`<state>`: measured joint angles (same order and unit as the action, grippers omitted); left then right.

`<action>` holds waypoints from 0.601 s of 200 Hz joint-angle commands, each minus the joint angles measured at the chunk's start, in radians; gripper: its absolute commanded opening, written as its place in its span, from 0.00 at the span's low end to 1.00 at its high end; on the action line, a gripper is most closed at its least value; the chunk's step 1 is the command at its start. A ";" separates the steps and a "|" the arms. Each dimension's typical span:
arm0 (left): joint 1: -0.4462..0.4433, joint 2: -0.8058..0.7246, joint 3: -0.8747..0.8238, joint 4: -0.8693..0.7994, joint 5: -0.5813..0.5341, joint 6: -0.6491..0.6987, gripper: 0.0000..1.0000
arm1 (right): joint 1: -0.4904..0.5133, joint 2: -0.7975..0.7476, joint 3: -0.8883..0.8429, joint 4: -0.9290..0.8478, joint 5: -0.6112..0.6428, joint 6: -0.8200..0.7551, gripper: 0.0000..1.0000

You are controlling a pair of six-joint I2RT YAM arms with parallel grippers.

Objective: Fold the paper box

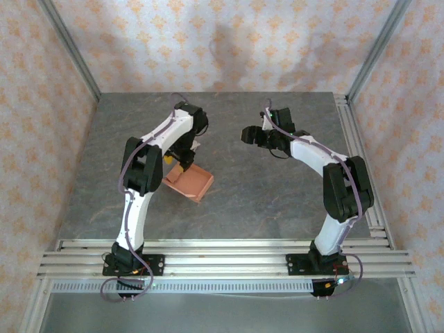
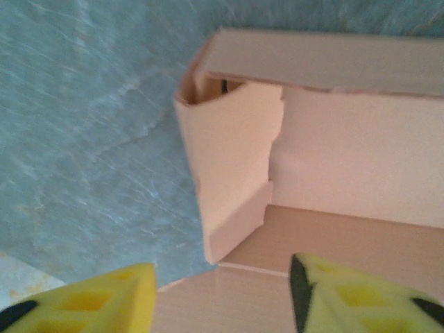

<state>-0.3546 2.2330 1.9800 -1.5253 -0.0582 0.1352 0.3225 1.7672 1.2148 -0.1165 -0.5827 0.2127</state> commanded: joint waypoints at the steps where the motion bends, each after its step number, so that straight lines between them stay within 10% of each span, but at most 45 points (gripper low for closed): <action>1: 0.000 -0.177 -0.032 0.137 -0.074 -0.041 0.65 | 0.036 -0.027 -0.001 -0.004 0.013 -0.083 0.69; 101: 0.083 -0.833 -0.598 0.720 -0.238 -0.376 0.84 | 0.374 0.127 0.157 -0.035 0.256 -0.333 0.76; 120: 0.131 -0.975 -0.730 0.772 -0.236 -0.431 1.00 | 0.419 0.189 0.203 -0.033 0.286 -0.327 0.75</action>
<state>-0.2752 1.4040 1.3731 -0.8803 -0.2478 -0.1944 0.7013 1.8858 1.3594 -0.1535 -0.3862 -0.0803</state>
